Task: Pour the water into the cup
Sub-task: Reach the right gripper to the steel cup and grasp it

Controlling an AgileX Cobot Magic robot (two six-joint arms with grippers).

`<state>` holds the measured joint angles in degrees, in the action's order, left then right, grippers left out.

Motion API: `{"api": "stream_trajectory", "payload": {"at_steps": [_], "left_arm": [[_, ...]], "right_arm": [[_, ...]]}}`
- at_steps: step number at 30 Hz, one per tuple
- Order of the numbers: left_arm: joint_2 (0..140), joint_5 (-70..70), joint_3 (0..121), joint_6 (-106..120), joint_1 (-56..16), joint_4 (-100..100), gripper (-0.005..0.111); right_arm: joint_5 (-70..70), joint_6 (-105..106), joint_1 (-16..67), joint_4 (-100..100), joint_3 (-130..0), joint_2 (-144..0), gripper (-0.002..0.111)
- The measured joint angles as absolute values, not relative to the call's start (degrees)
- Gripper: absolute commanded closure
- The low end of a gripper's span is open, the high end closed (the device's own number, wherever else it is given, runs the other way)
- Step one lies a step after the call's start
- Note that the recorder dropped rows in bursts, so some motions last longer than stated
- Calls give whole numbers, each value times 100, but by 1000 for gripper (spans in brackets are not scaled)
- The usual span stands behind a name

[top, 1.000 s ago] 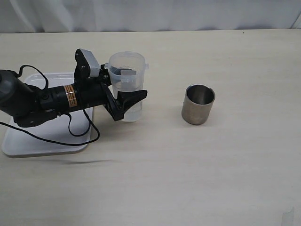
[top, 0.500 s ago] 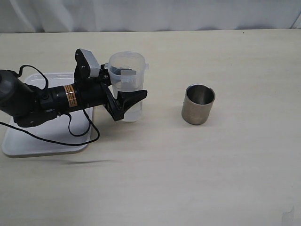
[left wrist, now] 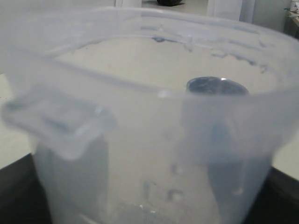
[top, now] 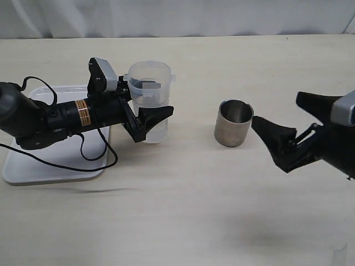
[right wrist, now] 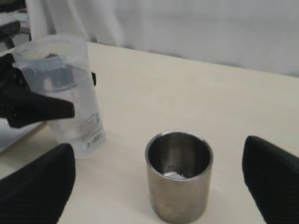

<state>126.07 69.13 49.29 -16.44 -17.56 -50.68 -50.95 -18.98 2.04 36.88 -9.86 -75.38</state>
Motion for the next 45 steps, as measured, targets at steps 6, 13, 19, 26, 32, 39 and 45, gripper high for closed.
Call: {"api": "stream_trajectory", "payload": {"at_steps": [6, 13, 19, 26, 32, 39, 45], "left_arm": [[12607, 6913, 4929, -1644, -1756, -5068, 107], [12607, 6913, 4929, -1644, -1756, -5068, 107], [12607, 6913, 4929, -1644, -1756, -5068, 107], [12607, 6913, 4929, -1644, -1756, -5068, 107], [12607, 6913, 4929, -1644, -1756, -5068, 107], [12607, 6913, 4929, -1644, -1756, -5068, 107], [12607, 6913, 4929, -1644, -1756, -5068, 107]], "right_arm": [[-5221, -1725, 204, 3881, -1765, -9270, 18], [-5374, -1644, 204, 3987, -2180, -10023, 18], [-5625, -1281, 204, 4057, -2360, -10482, 18], [-5751, -1035, 204, 4057, -2679, -11040, 18], [-5799, -1008, 204, 4057, -3015, -11464, 18], [-5810, -997, 204, 4057, -3369, -11930, 18], [-5976, -997, 204, 4125, -3642, -12242, 18]]}}
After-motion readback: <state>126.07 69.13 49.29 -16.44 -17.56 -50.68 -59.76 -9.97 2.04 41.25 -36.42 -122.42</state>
